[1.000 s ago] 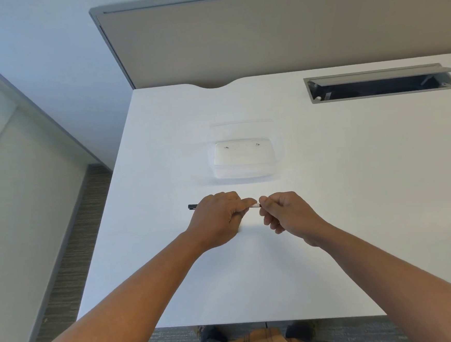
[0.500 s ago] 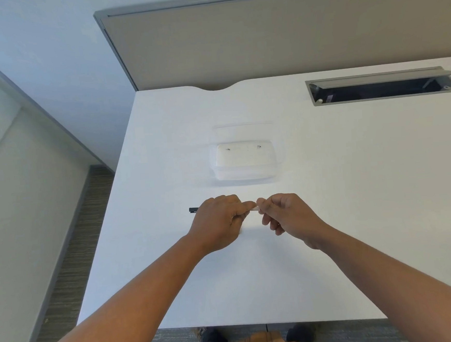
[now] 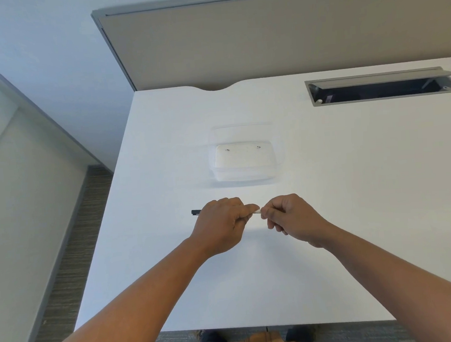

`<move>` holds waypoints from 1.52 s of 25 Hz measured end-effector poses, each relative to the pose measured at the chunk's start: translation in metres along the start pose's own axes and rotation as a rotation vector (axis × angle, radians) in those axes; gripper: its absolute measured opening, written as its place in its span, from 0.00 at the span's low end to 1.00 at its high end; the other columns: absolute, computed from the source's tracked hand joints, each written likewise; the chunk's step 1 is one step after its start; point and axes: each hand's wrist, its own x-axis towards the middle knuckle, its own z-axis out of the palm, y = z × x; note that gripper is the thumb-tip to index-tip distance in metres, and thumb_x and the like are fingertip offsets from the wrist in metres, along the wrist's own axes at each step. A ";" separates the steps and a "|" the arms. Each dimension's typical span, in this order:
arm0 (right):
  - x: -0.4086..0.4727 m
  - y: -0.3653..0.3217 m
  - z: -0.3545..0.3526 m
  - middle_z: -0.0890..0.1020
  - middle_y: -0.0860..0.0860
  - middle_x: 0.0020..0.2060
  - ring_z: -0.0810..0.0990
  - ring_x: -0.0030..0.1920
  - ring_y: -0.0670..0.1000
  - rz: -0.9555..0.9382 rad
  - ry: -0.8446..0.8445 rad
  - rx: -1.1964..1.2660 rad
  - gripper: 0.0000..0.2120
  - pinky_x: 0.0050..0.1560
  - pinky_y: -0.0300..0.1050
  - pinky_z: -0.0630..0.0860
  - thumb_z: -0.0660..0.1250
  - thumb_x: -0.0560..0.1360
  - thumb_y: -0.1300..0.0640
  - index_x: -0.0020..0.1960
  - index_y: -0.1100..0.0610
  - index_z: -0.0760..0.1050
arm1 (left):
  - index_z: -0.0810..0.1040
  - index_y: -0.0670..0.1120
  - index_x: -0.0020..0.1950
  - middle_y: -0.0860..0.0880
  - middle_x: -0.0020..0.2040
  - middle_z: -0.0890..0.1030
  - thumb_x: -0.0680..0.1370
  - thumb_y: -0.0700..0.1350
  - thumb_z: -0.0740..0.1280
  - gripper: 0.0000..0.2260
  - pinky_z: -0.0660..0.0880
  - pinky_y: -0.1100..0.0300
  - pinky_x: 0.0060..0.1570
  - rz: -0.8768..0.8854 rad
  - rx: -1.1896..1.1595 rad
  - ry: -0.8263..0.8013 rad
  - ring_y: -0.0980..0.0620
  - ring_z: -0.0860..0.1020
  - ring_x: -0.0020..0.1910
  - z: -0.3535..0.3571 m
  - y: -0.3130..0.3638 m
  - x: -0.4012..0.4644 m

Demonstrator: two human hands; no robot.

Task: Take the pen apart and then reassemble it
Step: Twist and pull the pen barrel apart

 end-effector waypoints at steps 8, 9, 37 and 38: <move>-0.003 0.001 -0.002 0.86 0.48 0.36 0.77 0.31 0.45 0.024 -0.057 0.006 0.12 0.33 0.38 0.73 0.67 0.79 0.47 0.43 0.52 0.83 | 0.83 0.56 0.61 0.54 0.38 0.79 0.80 0.46 0.60 0.15 0.72 0.56 0.37 -0.022 -0.017 -0.060 0.48 0.77 0.38 0.001 -0.001 -0.003; -0.003 0.001 -0.002 0.86 0.49 0.35 0.76 0.31 0.45 0.005 -0.037 -0.040 0.11 0.33 0.38 0.72 0.67 0.79 0.49 0.42 0.52 0.83 | 0.82 0.57 0.62 0.54 0.39 0.79 0.81 0.47 0.60 0.15 0.71 0.56 0.37 -0.028 -0.017 -0.073 0.48 0.77 0.38 0.001 -0.002 -0.004; 0.002 0.013 0.000 0.77 0.45 0.32 0.70 0.36 0.52 -0.502 0.172 -0.541 0.06 0.39 0.42 0.67 0.66 0.81 0.61 0.49 0.57 0.82 | 0.72 0.64 0.63 0.54 0.41 0.80 0.80 0.58 0.47 0.18 0.77 0.53 0.41 -0.121 0.007 -0.237 0.53 0.76 0.42 0.003 -0.012 0.010; 0.003 0.012 -0.001 0.76 0.43 0.33 0.70 0.37 0.51 -0.506 0.173 -0.553 0.06 0.39 0.41 0.66 0.66 0.81 0.61 0.50 0.57 0.82 | 0.71 0.65 0.64 0.55 0.42 0.80 0.81 0.58 0.48 0.17 0.76 0.54 0.42 -0.125 0.005 -0.243 0.53 0.77 0.43 0.002 -0.013 0.010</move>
